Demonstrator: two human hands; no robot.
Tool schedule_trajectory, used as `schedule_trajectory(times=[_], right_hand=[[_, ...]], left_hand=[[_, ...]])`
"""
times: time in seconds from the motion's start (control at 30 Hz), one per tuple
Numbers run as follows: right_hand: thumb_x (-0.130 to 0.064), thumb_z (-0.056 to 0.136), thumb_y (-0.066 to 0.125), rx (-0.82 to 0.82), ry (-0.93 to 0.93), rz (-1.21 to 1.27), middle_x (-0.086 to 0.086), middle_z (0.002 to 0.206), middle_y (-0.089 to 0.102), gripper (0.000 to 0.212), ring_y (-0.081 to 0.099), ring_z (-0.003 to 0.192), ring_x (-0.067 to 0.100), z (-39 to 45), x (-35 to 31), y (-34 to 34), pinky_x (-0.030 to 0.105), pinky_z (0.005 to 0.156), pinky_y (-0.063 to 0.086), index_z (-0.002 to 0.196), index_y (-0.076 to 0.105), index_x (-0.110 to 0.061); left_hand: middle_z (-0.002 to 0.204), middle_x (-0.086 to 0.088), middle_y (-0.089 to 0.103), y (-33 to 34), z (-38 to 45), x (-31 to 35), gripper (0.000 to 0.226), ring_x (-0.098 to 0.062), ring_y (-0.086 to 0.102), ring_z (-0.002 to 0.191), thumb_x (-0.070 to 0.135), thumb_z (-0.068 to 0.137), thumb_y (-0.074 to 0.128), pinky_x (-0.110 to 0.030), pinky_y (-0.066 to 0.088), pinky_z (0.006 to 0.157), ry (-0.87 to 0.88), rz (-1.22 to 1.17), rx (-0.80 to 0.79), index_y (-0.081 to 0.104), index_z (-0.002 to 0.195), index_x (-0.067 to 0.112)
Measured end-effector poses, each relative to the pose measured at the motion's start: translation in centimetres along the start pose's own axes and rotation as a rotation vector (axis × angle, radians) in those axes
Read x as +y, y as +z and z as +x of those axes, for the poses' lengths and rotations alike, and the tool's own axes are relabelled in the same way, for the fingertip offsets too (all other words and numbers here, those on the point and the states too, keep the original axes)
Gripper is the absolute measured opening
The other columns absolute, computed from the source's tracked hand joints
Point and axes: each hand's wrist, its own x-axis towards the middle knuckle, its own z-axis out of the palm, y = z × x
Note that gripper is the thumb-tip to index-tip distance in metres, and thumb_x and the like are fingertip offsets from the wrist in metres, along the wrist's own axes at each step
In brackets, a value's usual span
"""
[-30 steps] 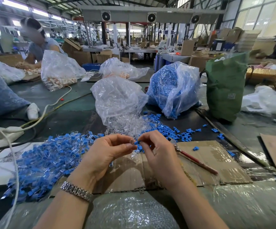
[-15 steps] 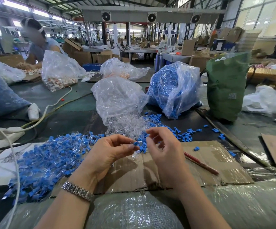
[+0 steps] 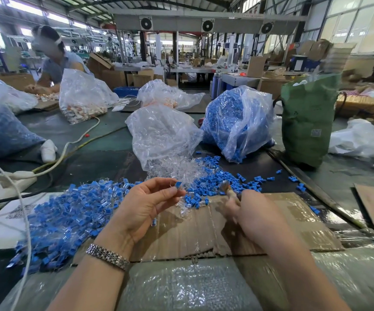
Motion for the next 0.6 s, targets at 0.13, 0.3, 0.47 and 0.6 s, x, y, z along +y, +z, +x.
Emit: schedule_trajectory(times=[0.13, 0.3, 0.47, 0.6], right_hand=[[-0.013, 0.094, 0.061, -0.254, -0.131, 0.404, 0.003, 0.07, 0.063, 0.01, 0.066, 0.061, 0.017, -0.8, -2.1, -1.0, 0.038, 0.068, 0.059, 0.086, 0.067, -0.009], [-0.005, 0.098, 0.055, -0.536, -0.17, 0.52, 0.013, 0.08, 0.063, 0.01, 0.066, 0.071, 0.023, -1.5, -4.7, -0.9, 0.047, 0.082, 0.062, 0.092, 0.062, 0.0], [-0.008, 0.1, 0.054, -0.551, -0.212, 0.512, 0.009, 0.078, 0.063, 0.011, 0.065, 0.072, 0.021, -1.9, -5.4, -1.0, 0.046, 0.08, 0.06, 0.091, 0.059, -0.005], [-0.014, 0.102, 0.053, -0.556, -0.211, 0.503, 0.007, 0.076, 0.064, 0.014, 0.067, 0.069, 0.02, -2.0, -5.5, -0.8, 0.05, 0.083, 0.06, 0.091, 0.059, -0.007]], left_hand=[[0.108, -0.022, 0.075, 0.1, 0.0, 0.2, 0.021, -0.03, 0.074, 0.103, -0.001, 0.075, 0.075, -0.029, 0.061, 0.078, 0.042, 0.016, 0.033, 0.08, 0.094, 0.006], [0.099, -0.011, 0.078, 0.3, -0.1, 0.3, 0.021, -0.018, 0.075, 0.092, 0.005, 0.069, 0.077, -0.027, 0.061, 0.079, 0.076, 0.035, 0.022, 0.082, 0.087, 0.014], [0.099, -0.007, 0.078, 0.5, 0.0, 0.1, 0.021, -0.014, 0.073, 0.092, 0.012, 0.068, 0.08, -0.024, 0.059, 0.078, 0.113, 0.148, 0.014, 0.082, 0.089, 0.018], [0.1, -0.009, 0.078, 0.5, -0.1, -0.2, 0.037, -0.016, 0.073, 0.095, 0.031, 0.056, 0.087, -0.024, 0.056, 0.081, 0.18, 0.239, 0.024, 0.081, 0.091, 0.019]])
